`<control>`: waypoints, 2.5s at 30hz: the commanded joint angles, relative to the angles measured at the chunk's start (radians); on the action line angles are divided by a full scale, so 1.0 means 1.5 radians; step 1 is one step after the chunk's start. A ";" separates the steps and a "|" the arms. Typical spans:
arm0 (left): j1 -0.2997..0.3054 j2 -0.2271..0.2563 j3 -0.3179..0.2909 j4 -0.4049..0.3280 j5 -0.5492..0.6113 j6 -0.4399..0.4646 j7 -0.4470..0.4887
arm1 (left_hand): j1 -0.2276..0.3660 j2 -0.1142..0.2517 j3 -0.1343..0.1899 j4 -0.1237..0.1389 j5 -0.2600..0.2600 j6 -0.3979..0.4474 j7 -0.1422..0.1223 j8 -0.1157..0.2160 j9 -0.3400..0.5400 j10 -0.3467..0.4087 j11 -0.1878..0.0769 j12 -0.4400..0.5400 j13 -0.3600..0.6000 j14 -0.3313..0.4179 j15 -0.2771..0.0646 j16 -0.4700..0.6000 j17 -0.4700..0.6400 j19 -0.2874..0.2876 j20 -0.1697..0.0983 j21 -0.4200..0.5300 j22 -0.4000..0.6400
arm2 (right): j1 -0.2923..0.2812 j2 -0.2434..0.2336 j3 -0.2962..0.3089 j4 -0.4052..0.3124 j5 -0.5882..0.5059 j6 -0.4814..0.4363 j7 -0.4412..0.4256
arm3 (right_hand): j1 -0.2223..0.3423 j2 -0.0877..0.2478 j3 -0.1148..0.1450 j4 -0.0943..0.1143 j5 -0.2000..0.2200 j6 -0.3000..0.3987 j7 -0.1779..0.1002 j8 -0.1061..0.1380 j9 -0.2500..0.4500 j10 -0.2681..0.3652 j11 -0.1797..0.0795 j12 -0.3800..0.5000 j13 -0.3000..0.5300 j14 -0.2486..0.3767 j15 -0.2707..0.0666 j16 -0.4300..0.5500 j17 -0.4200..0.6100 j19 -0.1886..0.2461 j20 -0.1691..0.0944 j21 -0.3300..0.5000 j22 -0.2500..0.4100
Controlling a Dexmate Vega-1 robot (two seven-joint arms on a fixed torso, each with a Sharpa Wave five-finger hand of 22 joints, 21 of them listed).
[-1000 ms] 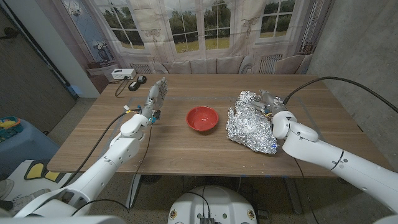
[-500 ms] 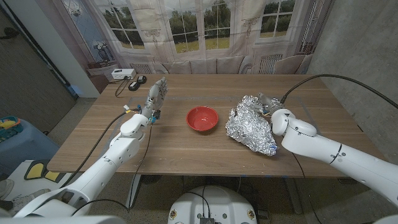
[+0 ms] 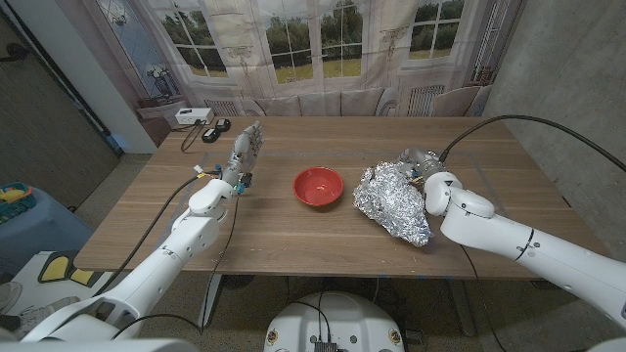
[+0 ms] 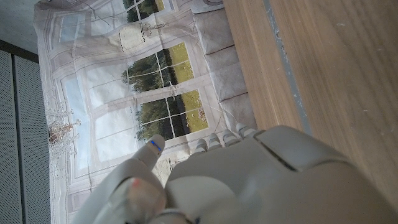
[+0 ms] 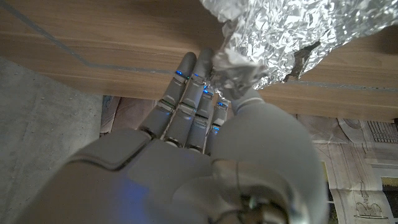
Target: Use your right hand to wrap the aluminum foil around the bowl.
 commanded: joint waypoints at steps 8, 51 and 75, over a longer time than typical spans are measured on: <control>0.003 0.004 -0.001 -0.007 -0.001 0.003 -0.003 | 0.006 0.063 0.003 0.000 0.004 -0.096 -0.008 0.003 0.003 -0.109 0.001 0.000 0.001 -0.139 0.002 -0.001 0.002 -0.057 -0.021 0.001 0.002 | -0.053 0.014 0.038 -0.001 -0.039 0.049 -0.100 | 0.031 0.027 0.014 0.022 -0.010 0.169 -0.002 0.053 0.016 0.118 -0.005 0.083 0.043 0.063 -0.069 0.002 0.041 0.013 -0.011 0.066 0.011; 0.020 0.011 -0.013 -0.015 -0.011 -0.009 -0.010 | 0.007 0.063 0.002 -0.001 0.004 -0.097 -0.007 0.003 0.003 -0.110 0.001 -0.001 0.001 -0.140 0.002 -0.001 0.002 -0.057 -0.020 0.000 0.002 | -0.035 0.077 0.031 -0.032 -0.169 0.194 -0.105 | 0.032 0.025 0.027 0.030 -0.013 0.195 0.006 0.064 0.023 0.145 -0.001 0.114 0.076 0.102 -0.067 -0.016 0.069 0.008 -0.013 0.124 0.011; 0.041 0.017 -0.022 -0.032 -0.015 -0.013 -0.003 | 0.008 0.063 0.002 -0.001 0.004 -0.097 -0.007 0.003 0.003 -0.109 0.001 -0.001 0.001 -0.139 0.002 0.000 0.002 -0.057 -0.020 0.000 0.003 | 0.013 0.131 -0.005 0.043 -0.219 0.305 -0.063 | 0.031 0.021 0.031 0.030 -0.013 0.203 0.007 0.067 0.024 0.154 -0.006 0.116 0.079 0.109 -0.067 -0.027 0.084 0.005 -0.023 0.153 0.008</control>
